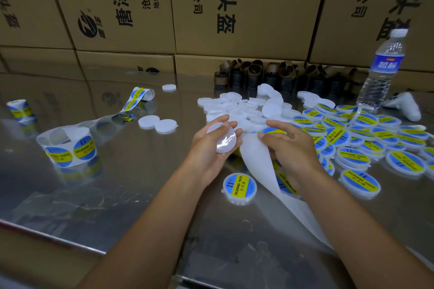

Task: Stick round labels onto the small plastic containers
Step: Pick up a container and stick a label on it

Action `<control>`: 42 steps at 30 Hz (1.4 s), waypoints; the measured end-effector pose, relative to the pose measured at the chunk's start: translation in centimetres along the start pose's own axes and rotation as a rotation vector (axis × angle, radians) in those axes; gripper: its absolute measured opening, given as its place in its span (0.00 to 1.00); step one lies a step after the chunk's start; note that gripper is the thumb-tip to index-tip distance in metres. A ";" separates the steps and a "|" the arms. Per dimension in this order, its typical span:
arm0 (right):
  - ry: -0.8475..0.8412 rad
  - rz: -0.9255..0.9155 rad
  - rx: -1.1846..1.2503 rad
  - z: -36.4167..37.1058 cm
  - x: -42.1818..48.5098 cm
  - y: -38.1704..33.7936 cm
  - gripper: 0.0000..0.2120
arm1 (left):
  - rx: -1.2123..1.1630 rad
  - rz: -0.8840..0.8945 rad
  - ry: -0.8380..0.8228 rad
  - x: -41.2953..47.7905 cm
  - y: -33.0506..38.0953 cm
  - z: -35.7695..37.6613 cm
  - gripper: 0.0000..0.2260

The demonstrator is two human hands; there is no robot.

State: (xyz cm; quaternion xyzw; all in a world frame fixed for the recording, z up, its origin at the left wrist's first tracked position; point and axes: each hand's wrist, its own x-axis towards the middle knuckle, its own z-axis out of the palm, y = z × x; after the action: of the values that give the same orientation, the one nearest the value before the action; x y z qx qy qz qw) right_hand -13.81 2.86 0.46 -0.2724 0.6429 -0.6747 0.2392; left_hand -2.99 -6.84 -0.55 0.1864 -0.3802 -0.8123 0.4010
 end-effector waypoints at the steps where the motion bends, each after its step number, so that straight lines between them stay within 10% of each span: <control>1: 0.001 0.011 0.052 -0.1 0.0 -0.2 0.11 | 0.021 0.005 0.016 0.0 0.0 0.0 0.06; 23: -0.336 -0.139 0.008 0.4 -0.8 -0.7 0.16 | 0.239 -0.096 0.019 -0.6 -0.1 0.0 0.14; 34: 0.103 -0.675 -0.605 1.0 -1.1 0.6 0.03 | 0.300 0.050 0.111 -0.5 -0.5 0.1 0.13; 42: 0.063 -0.832 -0.917 0.9 -1.1 0.4 0.14 | 0.387 0.100 0.001 -1.1 -0.7 0.3 0.08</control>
State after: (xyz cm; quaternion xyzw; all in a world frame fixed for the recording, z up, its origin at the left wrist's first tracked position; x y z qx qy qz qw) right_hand -12.38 2.95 0.00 -0.5551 0.7142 -0.3742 -0.2044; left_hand -2.85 -5.56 -0.90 0.2415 -0.5379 -0.7030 0.3977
